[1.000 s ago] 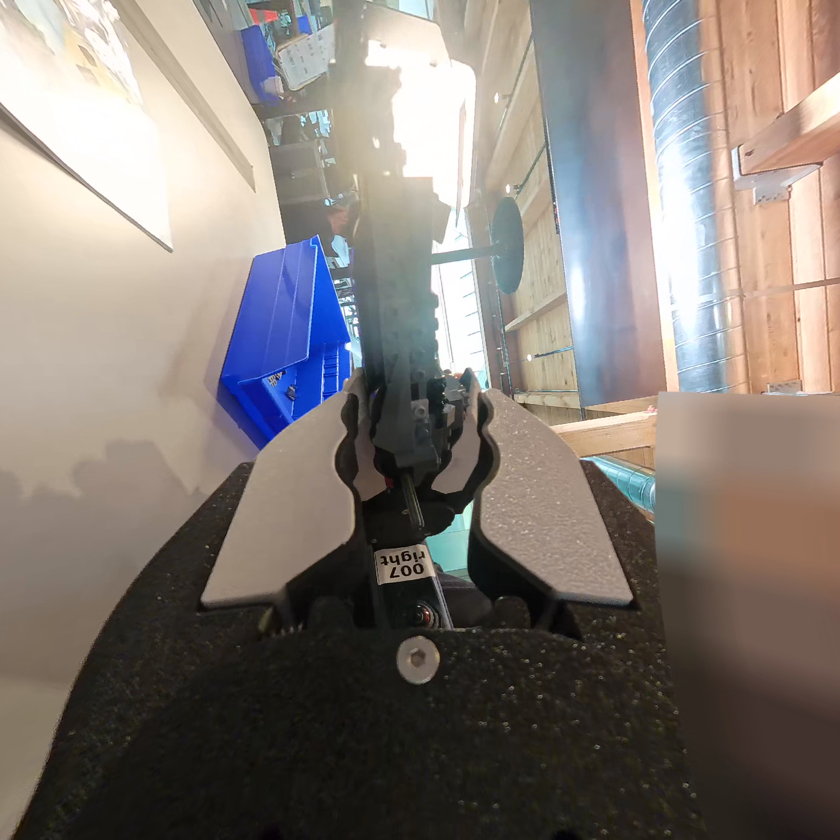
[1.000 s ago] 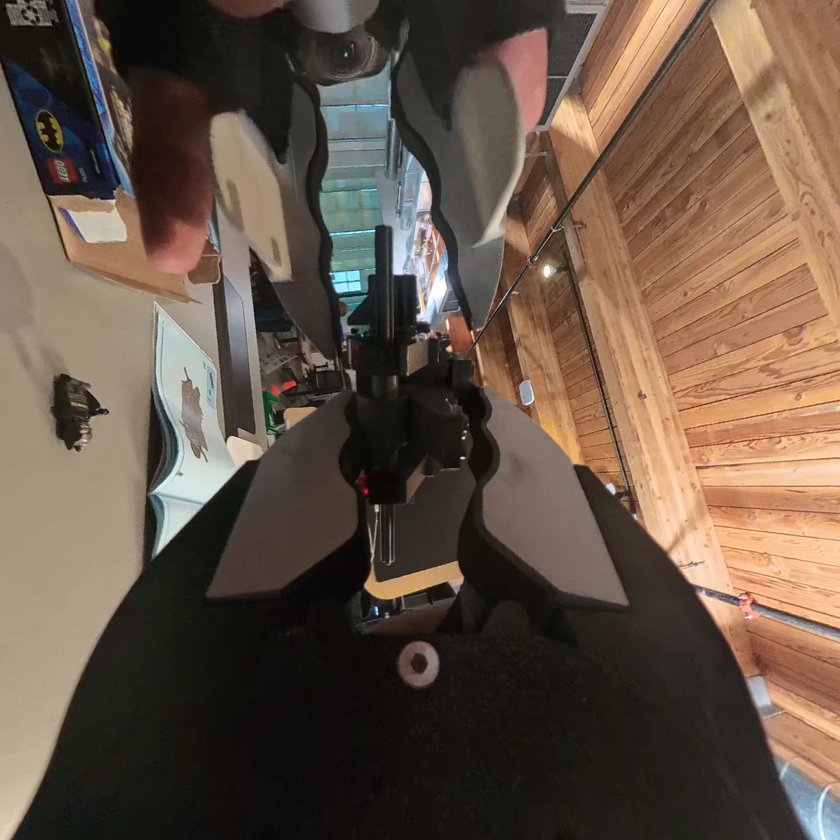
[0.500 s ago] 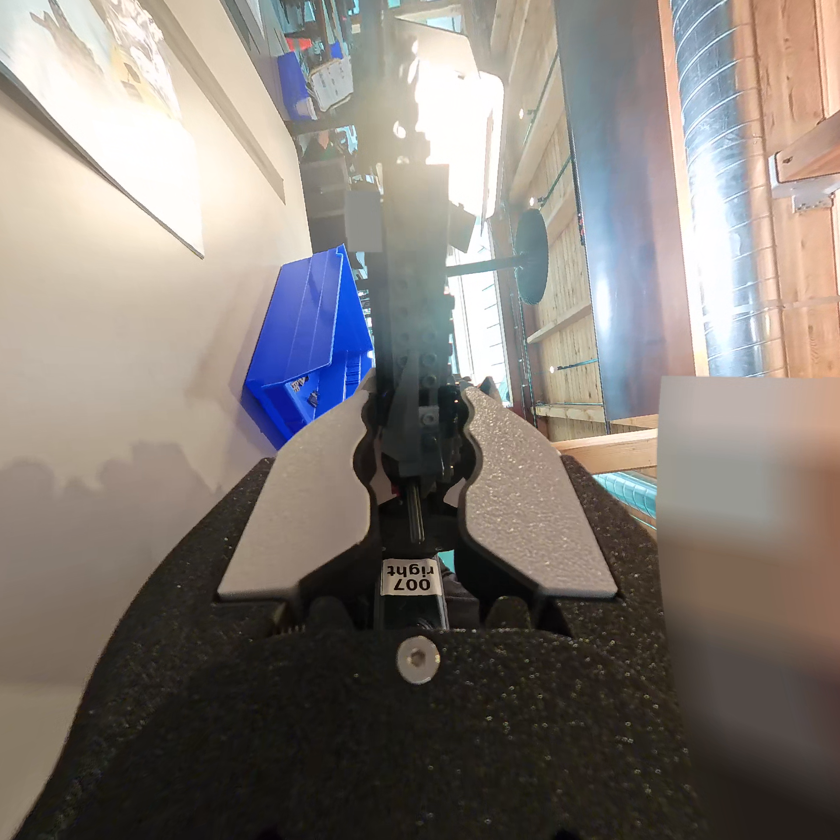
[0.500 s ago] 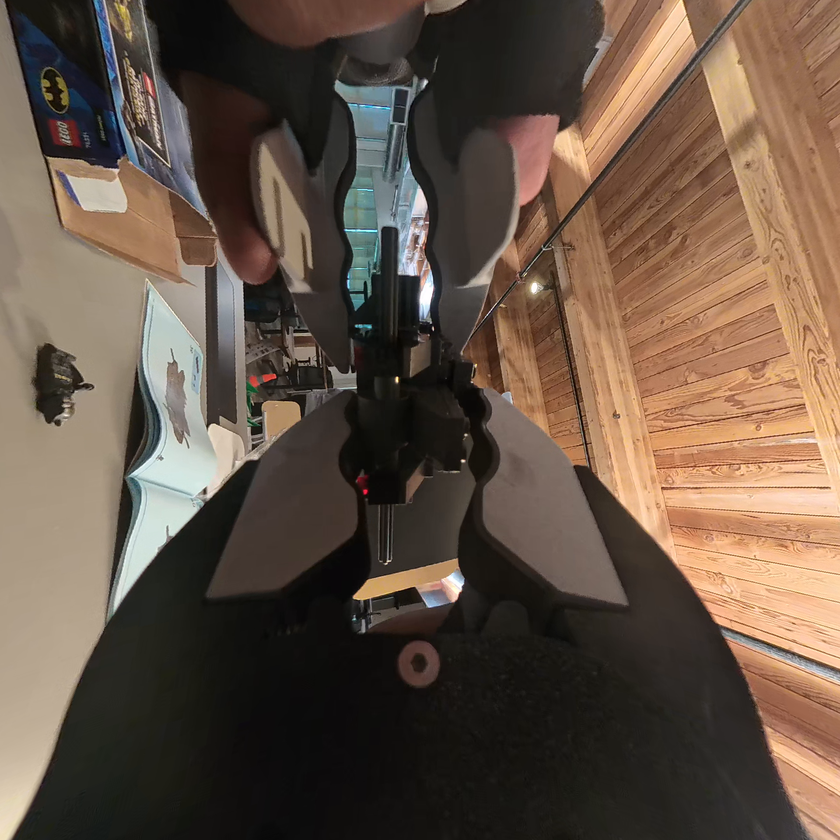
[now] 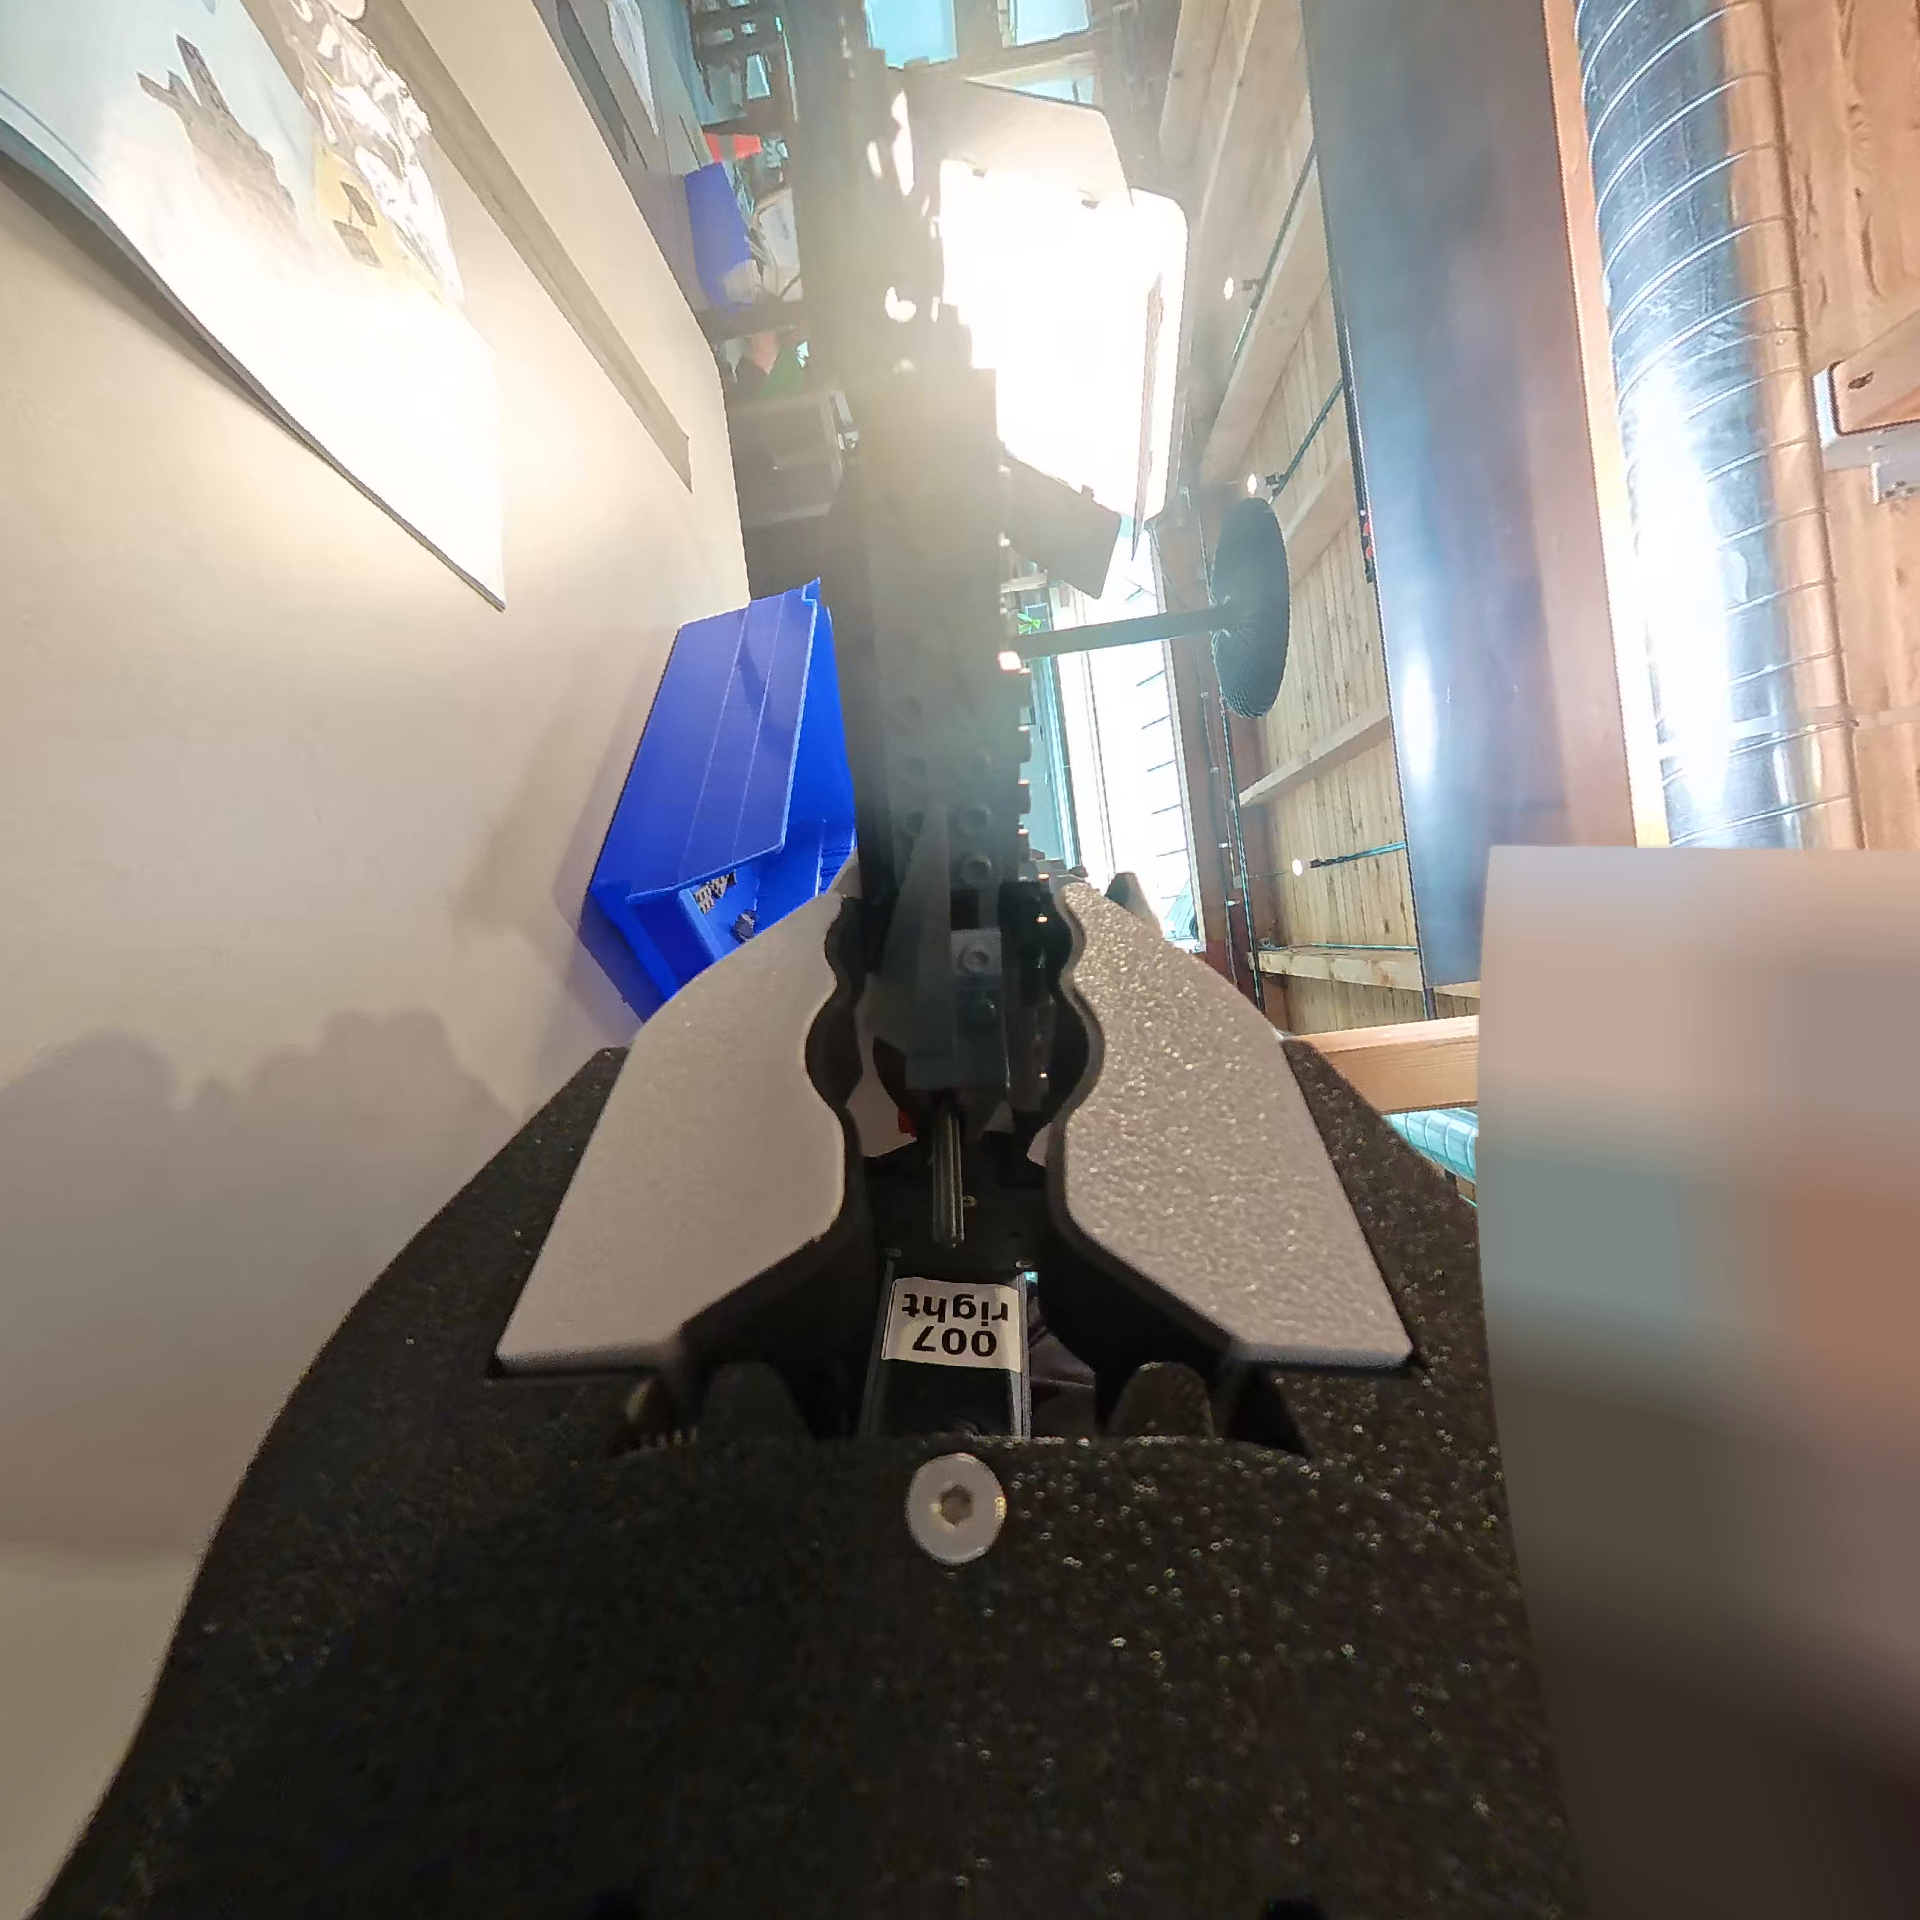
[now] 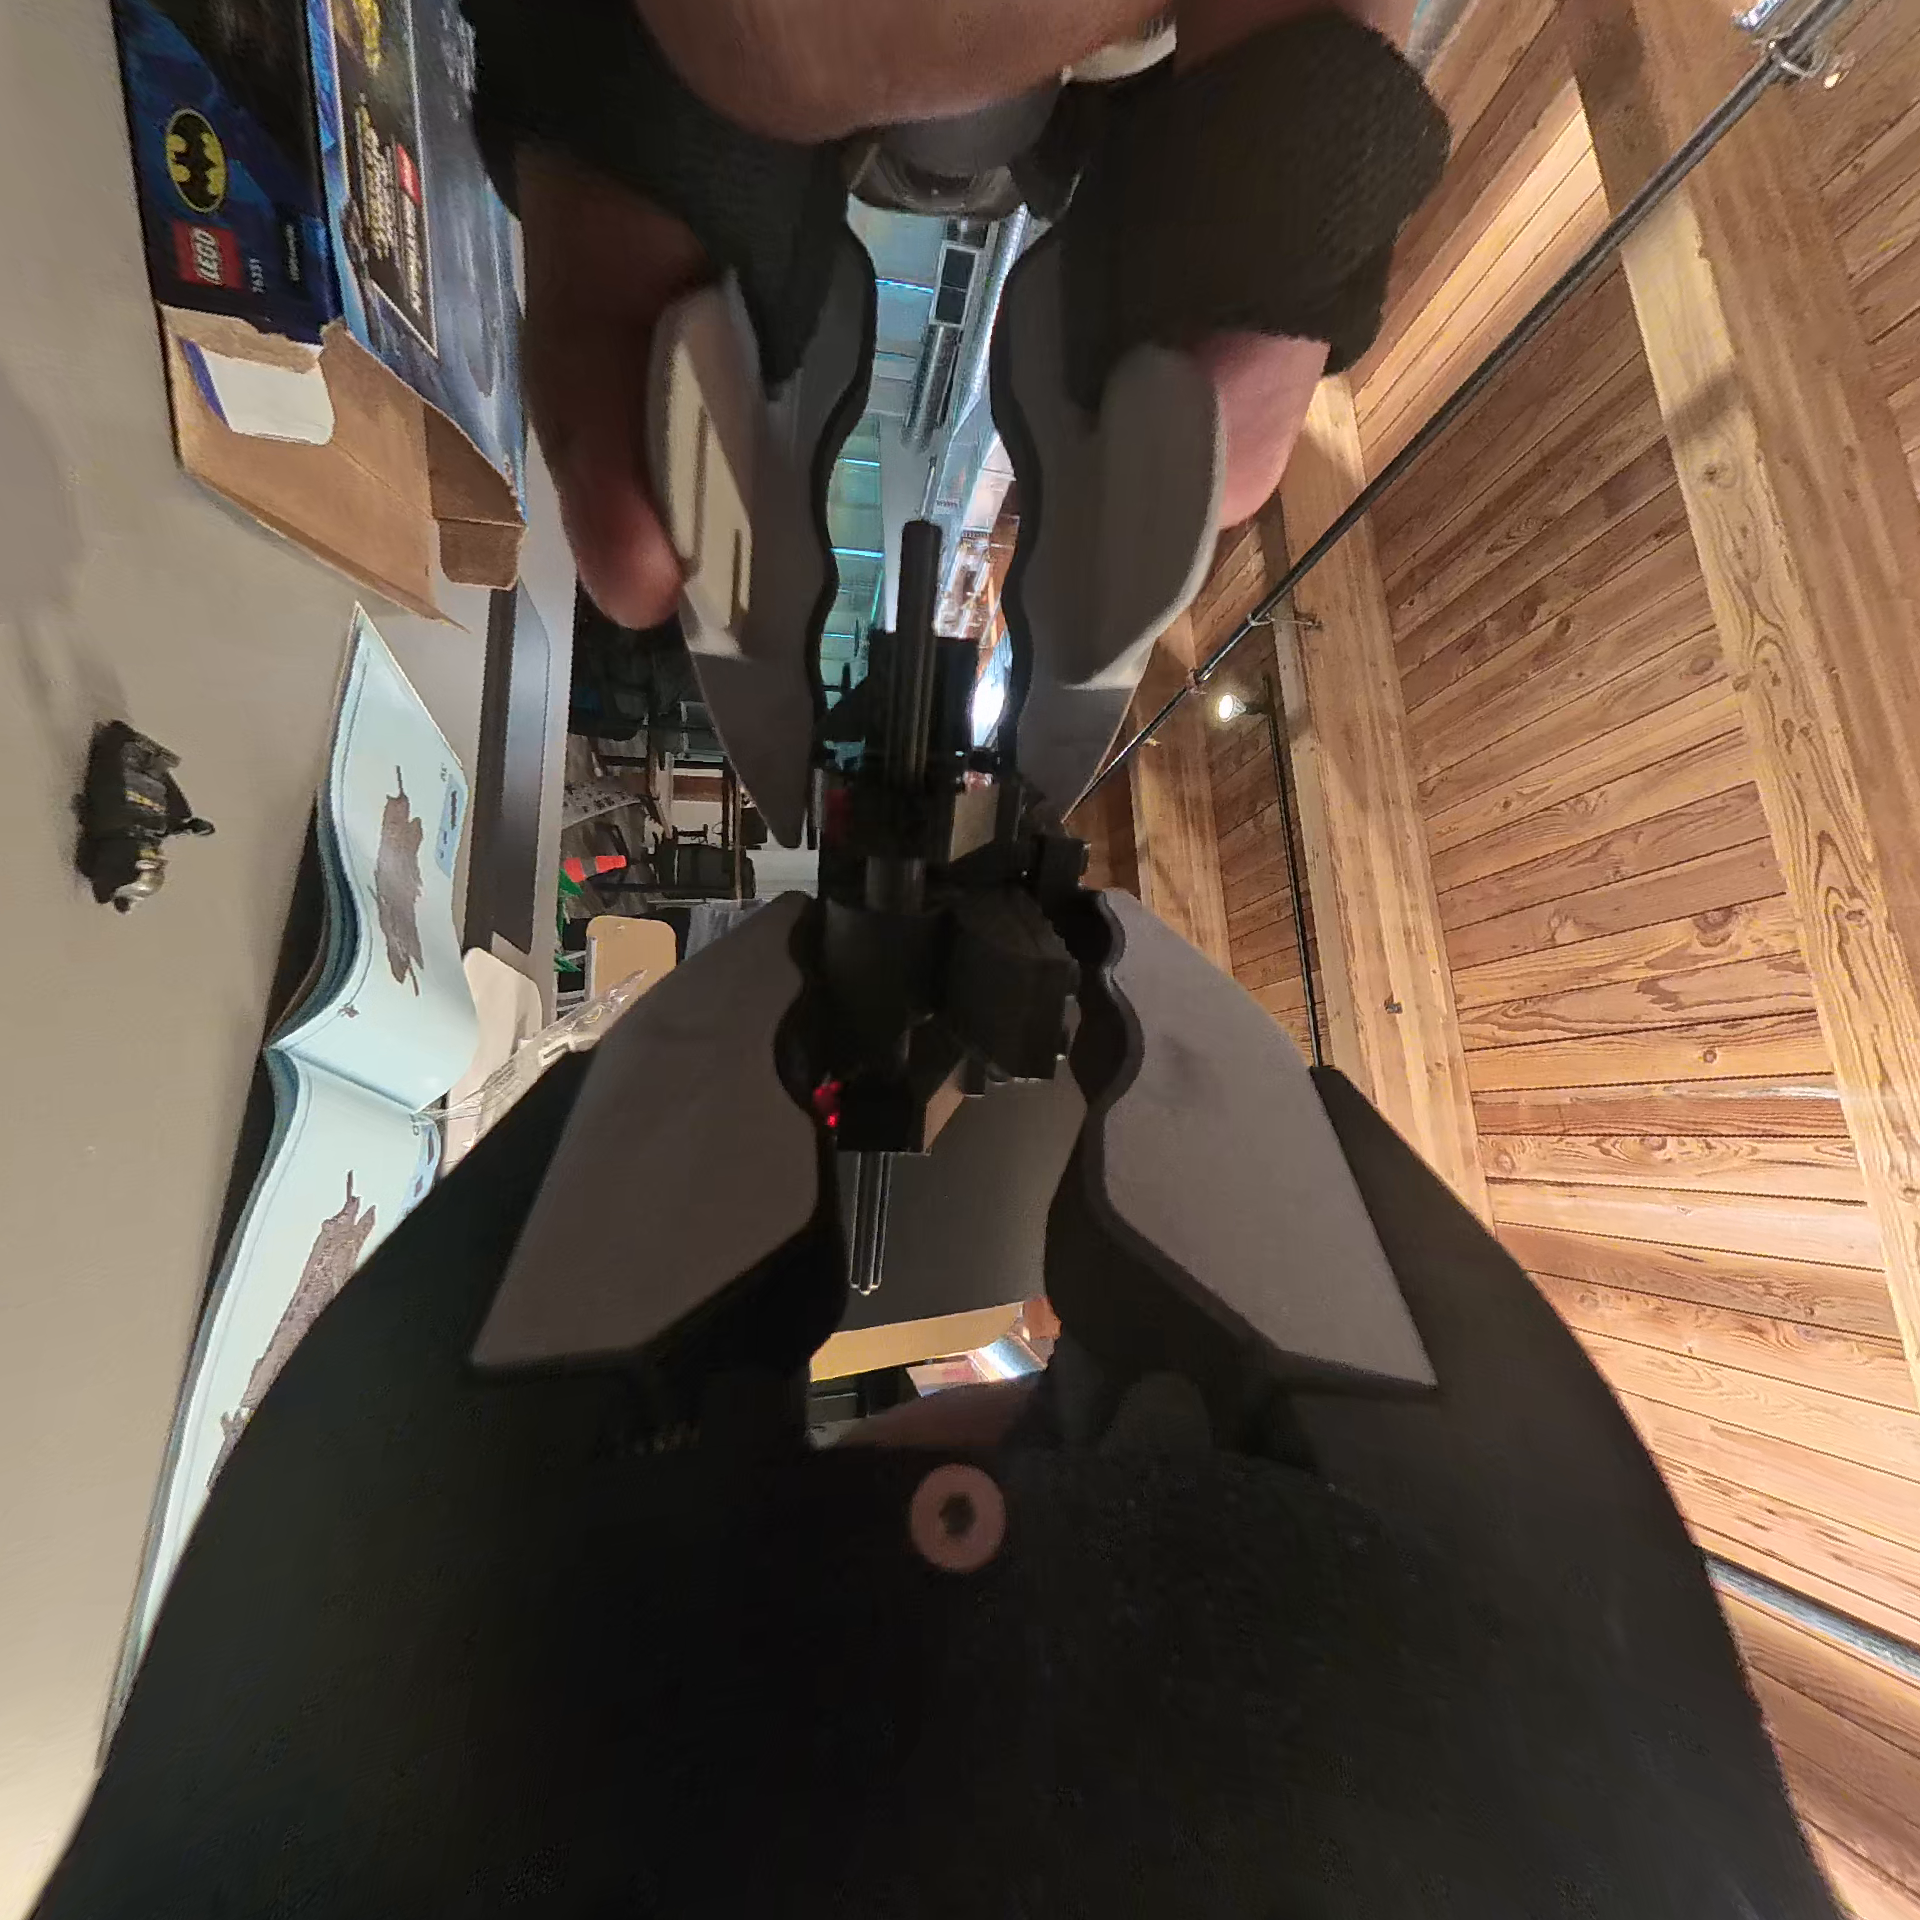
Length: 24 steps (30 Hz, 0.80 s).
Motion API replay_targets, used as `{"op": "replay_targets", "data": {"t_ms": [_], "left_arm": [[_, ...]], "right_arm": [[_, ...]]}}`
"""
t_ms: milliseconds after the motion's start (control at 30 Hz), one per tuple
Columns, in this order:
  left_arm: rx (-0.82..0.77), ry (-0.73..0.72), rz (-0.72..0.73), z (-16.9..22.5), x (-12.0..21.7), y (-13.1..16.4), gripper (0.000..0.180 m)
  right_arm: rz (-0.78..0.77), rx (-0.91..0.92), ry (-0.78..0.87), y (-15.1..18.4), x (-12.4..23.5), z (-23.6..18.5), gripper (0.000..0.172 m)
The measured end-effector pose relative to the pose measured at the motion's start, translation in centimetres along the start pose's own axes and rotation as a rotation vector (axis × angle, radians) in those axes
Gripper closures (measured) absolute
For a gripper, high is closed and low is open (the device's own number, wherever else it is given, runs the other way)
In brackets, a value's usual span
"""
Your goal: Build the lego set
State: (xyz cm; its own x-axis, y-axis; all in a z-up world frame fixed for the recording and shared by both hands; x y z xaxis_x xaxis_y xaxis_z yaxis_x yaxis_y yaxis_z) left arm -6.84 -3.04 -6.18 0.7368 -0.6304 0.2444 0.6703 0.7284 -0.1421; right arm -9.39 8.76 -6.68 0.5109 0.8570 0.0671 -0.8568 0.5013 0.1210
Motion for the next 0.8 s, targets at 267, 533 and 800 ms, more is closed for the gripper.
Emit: {"op": "replay_targets", "data": {"t_ms": [267,533,800], "left_arm": [[0.010,-0.007,-0.007,-0.2,-0.1,0.1,0.147],[0.020,0.006,0.003,-0.3,-0.2,0.2,0.147],[0.114,0.112,-0.011,-1.4,-0.5,0.2,0.147]], "right_arm": [[0.011,-0.015,-0.010,0.0,0.1,-0.2,0.128],[0.002,-0.040,-0.014,-0.1,0.1,-0.2,0.128],[-0.010,-0.100,0.028,-0.4,0.2,0.2,0.110]]}}
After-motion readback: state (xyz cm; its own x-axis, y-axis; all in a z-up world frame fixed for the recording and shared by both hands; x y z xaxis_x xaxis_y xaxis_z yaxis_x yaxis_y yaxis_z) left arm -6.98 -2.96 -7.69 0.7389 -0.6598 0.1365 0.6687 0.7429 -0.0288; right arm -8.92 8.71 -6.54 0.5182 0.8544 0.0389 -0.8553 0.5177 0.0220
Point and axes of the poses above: each gripper's, where its closed fingertips meet, x back along the fingers, y out of its underside, z = x × y across the jaws, the point moved 8 cm from there along x, back along the fingers, and after that the axes turned 15 degrees about -y, right-handed, at the moved point
